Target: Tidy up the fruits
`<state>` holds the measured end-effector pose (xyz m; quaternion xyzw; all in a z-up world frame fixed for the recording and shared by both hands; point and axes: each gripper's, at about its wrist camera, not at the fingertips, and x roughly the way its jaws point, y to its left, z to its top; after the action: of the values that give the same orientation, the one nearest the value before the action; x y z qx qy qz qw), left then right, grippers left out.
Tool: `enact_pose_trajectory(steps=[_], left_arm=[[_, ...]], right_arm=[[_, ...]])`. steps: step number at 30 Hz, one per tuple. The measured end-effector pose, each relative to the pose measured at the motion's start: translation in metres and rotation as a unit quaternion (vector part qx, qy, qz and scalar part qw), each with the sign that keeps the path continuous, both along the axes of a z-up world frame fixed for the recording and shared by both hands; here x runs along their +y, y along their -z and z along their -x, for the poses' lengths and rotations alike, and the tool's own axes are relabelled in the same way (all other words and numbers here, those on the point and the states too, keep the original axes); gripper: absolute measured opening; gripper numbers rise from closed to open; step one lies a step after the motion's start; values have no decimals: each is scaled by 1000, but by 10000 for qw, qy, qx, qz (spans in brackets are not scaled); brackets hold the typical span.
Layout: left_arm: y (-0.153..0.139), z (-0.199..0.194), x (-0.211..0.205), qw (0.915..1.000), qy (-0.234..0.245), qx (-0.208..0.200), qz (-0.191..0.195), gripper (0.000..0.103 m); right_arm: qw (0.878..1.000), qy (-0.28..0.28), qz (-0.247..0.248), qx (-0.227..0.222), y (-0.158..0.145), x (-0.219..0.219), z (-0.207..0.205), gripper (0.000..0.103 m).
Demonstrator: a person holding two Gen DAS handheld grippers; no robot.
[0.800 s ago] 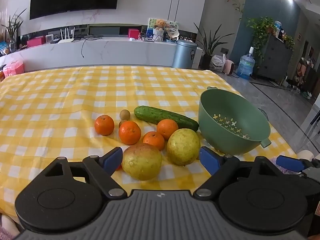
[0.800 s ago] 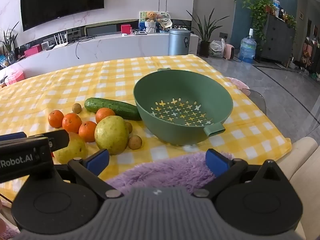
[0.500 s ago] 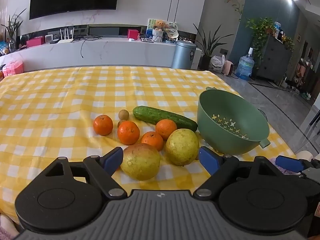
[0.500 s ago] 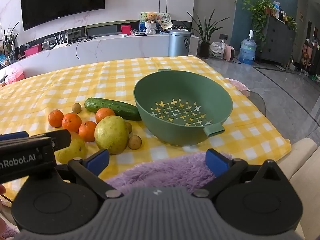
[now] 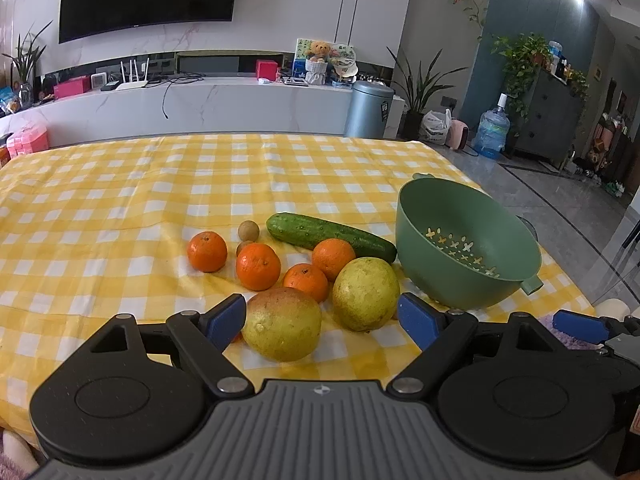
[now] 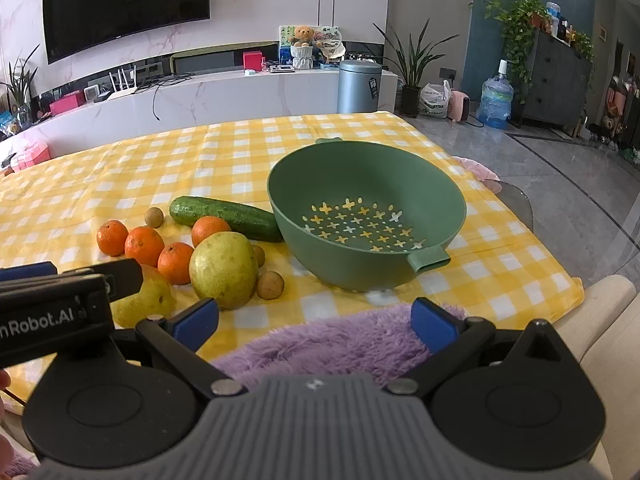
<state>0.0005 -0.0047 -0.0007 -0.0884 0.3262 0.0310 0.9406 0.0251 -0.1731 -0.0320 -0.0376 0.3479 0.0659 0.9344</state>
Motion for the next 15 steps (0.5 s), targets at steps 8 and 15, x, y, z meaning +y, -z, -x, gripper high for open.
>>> enact_pose_trajectory(steps=[8,15], left_arm=[[2,-1,1,10000,-14,83,21,101],[3,-1,3,9999,-12,91,39,101]], right_arm=[[10000,-30,53,23,1,2,-2,99],[10000,-30,58,17,1,3,-1,99]])
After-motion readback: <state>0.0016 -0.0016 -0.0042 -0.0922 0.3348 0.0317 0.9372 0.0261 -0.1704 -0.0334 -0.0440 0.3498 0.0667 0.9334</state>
